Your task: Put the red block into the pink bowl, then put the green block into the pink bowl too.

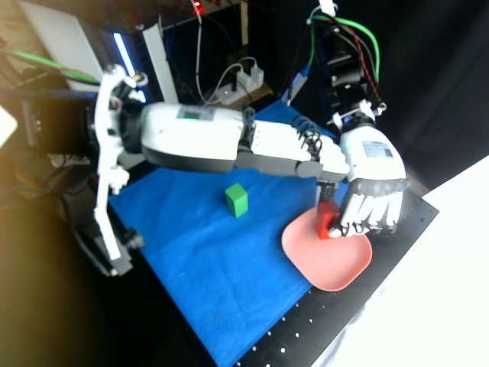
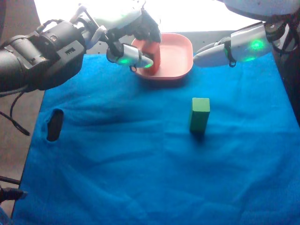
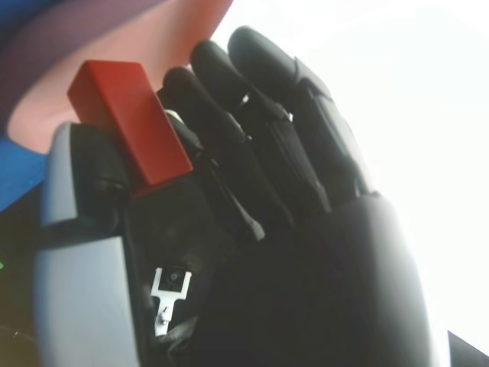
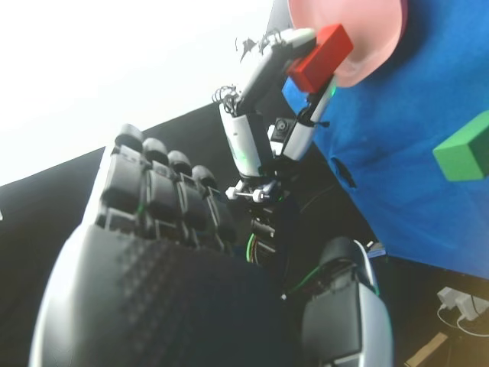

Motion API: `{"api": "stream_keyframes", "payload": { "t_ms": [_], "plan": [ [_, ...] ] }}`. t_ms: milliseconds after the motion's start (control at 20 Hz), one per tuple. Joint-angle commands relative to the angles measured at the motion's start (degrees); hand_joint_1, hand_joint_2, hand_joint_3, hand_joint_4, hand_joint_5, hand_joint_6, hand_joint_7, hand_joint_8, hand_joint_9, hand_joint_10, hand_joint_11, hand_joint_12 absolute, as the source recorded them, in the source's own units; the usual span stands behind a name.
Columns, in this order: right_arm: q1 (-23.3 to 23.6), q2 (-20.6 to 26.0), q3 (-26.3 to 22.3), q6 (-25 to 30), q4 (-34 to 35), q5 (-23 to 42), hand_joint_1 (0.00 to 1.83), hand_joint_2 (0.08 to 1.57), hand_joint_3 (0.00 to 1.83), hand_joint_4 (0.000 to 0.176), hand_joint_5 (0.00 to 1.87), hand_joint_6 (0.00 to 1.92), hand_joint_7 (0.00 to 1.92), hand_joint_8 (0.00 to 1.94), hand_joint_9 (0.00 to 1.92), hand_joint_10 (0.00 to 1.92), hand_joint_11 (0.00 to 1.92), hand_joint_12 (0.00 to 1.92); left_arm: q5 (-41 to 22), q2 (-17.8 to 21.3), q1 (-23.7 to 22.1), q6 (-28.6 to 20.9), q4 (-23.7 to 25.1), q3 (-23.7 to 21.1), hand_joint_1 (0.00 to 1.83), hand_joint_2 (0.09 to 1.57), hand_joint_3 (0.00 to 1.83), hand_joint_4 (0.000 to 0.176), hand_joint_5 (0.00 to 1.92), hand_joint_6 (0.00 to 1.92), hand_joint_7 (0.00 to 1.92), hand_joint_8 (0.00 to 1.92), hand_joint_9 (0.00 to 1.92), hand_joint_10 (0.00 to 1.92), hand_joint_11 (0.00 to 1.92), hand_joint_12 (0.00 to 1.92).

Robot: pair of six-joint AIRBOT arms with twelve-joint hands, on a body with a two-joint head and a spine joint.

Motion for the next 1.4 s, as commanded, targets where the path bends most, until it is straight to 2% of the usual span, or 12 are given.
{"api": "stream_keyframes", "payload": {
  "t_ms": [0, 250, 350, 600, 700, 750, 800, 850, 900, 1200, 1300, 1350],
  "plan": [
    [0.69, -0.06, 0.05, 0.15, 1.30, 5.48, 0.00, 0.99, 0.00, 0.000, 0.00, 0.00, 0.01, 0.00, 0.01, 0.00, 0.03, 0.01, -6.50, -0.21, -0.25, -0.07, -1.28, 0.21, 0.98, 0.97, 0.00, 0.048, 0.67, 0.01, 0.73, 0.00, 0.71, 0.06, 0.26, 1.10],
    [0.61, -0.10, 0.03, 0.15, 1.31, 5.47, 0.00, 0.93, 0.03, 0.000, 0.00, 0.00, 0.00, 0.00, 0.01, 0.00, 0.00, 0.21, -6.40, 0.05, -0.21, -0.09, -1.33, 0.06, 0.89, 0.94, 0.00, 0.086, 0.45, 0.00, 0.47, 0.00, 0.49, 0.00, 0.08, 1.05],
    [0.61, -0.17, 0.02, 0.16, 1.31, 5.47, 0.00, 0.94, 0.01, 0.000, 0.00, 0.00, 0.00, 0.00, 0.00, 0.00, 0.00, 0.13, -6.37, 0.05, -0.21, -0.12, -1.34, 0.00, 0.84, 0.92, 0.00, 0.072, 0.38, 0.00, 0.39, 0.00, 0.40, 0.00, 0.01, 1.02],
    [0.39, -0.23, 0.01, 0.48, 1.32, 5.46, 0.00, 0.95, 0.01, 0.000, 0.00, 0.00, 0.00, 0.00, 0.00, 0.00, 0.00, 0.00, -6.46, 0.85, -0.11, -0.14, -1.50, -0.86, 0.77, 0.93, 0.00, 0.088, 0.33, 0.00, 0.33, 0.00, 0.35, 0.00, 0.00, 0.93],
    [0.14, -0.17, 0.01, 1.23, 1.32, 5.46, 0.02, 0.94, 0.00, 0.000, 0.00, 0.00, 0.00, 0.00, 0.00, 0.00, 0.00, 0.00, -6.46, 2.12, 0.06, -0.15, -1.95, -1.76, 0.76, 0.95, 0.01, 0.058, 0.35, 0.01, 0.35, 0.01, 0.36, 0.01, 0.00, 0.90],
    [-0.02, -0.11, 0.00, 1.62, 1.32, 5.46, 0.00, 0.93, 0.00, 0.000, 0.00, 0.00, 0.00, 0.00, 0.00, 0.00, 0.02, 0.01, -6.55, 2.72, 0.22, -0.15, -2.19, -2.19, 0.76, 0.96, 0.01, 0.082, 0.38, 0.01, 0.38, 0.01, 0.37, 0.01, 0.00, 1.00],
    [-0.47, 0.08, -0.06, 2.32, 1.32, 5.46, 0.00, 0.92, 0.00, 0.000, 0.01, 0.00, 0.02, 0.01, 0.01, 0.00, 0.05, 0.02, -6.74, 3.89, 0.56, -0.15, -2.59, -2.96, 0.78, 0.95, 0.00, 0.069, 0.42, 0.02, 0.44, 0.02, 0.43, 0.02, 0.00, 1.08],
    [-0.98, 0.34, -0.22, 2.82, 1.32, 5.46, 0.02, 0.87, 0.03, 0.000, 0.02, 0.00, 0.04, 0.00, 0.04, 0.00, 0.01, 0.37, -7.06, 4.99, 0.94, -0.15, -2.87, -3.83, 0.80, 0.93, 0.00, 0.041, 0.49, 0.03, 0.55, 0.04, 0.54, 0.06, 0.00, 1.16],
    [-1.33, 0.53, -0.36, 3.13, 1.32, 5.46, 0.03, 0.87, 0.03, 0.000, 0.02, 0.00, 0.03, 0.00, 0.05, 0.00, 0.00, 0.59, -7.34, 6.05, 1.23, -0.15, -3.10, -4.63, 0.84, 0.92, 0.00, 0.046, 0.54, 0.03, 0.61, 0.04, 0.59, 0.08, 0.01, 1.22],
    [-3.17, 3.11, -1.53, 6.02, 1.65, 5.38, 0.13, 0.86, 0.00, 0.000, 0.07, 0.00, 0.17, 0.01, 0.18, 0.03, 0.00, 0.88, -8.60, 12.49, 3.02, 3.00, -8.20, -9.24, 1.01, 0.86, 0.00, 0.000, 0.60, 0.01, 0.64, 0.00, 0.65, 0.05, 0.16, 1.10],
    [-3.76, 3.60, -2.28, 6.02, 1.66, 5.39, 0.13, 0.81, 0.00, 0.000, 0.05, 0.00, 0.22, 0.01, 0.24, 0.02, 0.00, 0.87, -8.60, 13.29, 3.10, 3.27, -8.38, -9.83, 0.85, 0.86, 0.00, 0.053, 0.52, 0.00, 0.58, 0.00, 0.62, 0.01, 0.08, 1.07],
    [-4.08, 3.73, -2.60, 6.01, 1.66, 5.40, 0.18, 0.80, 0.00, 0.000, 0.05, 0.00, 0.21, 0.00, 0.19, 0.01, 0.00, 0.76, -8.60, 13.70, 3.13, 3.65, -8.56, -10.19, 0.85, 0.86, 0.00, 0.053, 0.51, 0.00, 0.57, 0.00, 0.61, 0.00, 0.01, 1.11]
  ]
}}
